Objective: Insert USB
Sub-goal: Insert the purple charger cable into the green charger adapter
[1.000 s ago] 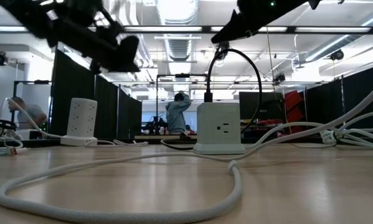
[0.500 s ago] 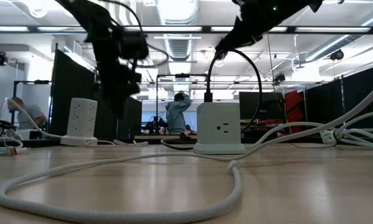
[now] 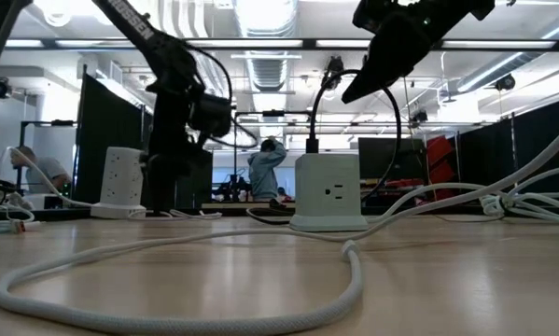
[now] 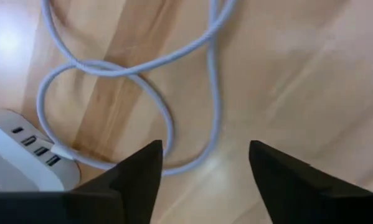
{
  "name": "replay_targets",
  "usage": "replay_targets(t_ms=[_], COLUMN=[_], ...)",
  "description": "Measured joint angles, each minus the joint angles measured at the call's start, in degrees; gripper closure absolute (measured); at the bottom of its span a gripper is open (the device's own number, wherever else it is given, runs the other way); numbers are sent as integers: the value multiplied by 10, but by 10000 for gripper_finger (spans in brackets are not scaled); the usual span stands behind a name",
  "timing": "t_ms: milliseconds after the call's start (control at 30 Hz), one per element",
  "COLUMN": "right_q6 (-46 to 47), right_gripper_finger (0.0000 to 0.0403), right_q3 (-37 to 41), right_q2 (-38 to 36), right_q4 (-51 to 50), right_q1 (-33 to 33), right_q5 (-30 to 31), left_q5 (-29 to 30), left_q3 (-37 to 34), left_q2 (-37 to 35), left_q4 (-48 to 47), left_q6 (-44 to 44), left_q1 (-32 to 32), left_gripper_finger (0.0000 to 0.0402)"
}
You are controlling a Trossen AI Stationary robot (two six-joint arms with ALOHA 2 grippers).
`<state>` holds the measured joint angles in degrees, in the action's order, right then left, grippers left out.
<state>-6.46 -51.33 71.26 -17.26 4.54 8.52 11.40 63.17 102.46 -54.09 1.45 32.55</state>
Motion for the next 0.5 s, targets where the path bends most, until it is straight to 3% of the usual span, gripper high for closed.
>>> replay_targets(t_ms=[233,500], right_q6=[-8,-10], right_gripper_finger=[234,235], right_q3=[0,0], right_q2=[-26,-95], right_q4=[-6,-8], right_q1=[0,0], right_q5=[0,0], left_q5=[-7,-88], left_q3=[-6,-8], left_q2=[28,35], left_q4=[10,18], left_q6=[5,9], left_q1=[34,37], left_gripper_finger=[166,310])
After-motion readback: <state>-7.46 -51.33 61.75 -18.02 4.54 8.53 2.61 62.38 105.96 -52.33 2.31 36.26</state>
